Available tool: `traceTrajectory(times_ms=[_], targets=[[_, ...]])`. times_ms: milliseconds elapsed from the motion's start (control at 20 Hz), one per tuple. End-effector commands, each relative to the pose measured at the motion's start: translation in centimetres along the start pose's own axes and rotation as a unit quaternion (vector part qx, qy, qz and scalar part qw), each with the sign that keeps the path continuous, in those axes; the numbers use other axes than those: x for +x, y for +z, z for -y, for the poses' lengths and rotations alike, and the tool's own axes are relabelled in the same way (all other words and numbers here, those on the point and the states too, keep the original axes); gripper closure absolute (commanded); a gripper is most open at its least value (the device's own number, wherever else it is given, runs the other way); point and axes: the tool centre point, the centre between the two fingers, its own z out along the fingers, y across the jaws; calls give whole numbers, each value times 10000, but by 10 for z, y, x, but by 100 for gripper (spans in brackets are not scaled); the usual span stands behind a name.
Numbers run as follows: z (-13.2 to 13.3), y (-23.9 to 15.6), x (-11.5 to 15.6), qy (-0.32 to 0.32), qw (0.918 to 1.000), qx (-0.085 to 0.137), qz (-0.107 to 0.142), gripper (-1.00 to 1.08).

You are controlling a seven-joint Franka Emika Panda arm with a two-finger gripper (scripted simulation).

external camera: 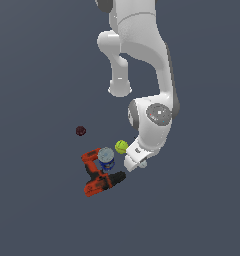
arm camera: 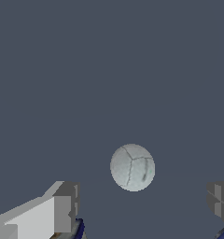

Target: Pick up a designated object from a clutter of objects.

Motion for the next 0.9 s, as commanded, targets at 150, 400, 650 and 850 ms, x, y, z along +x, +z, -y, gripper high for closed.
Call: traceTrajectory(times_ms=[150, 400, 650, 850], targets=[[0, 15, 0, -6, 10000, 0, -1, -92], [1, 40, 0, -19, 10000, -1, -6, -92], [0, 50, 1, -22, 10000, -2, -8, -92], [0, 50, 1, -22, 10000, -2, -8, 108]])
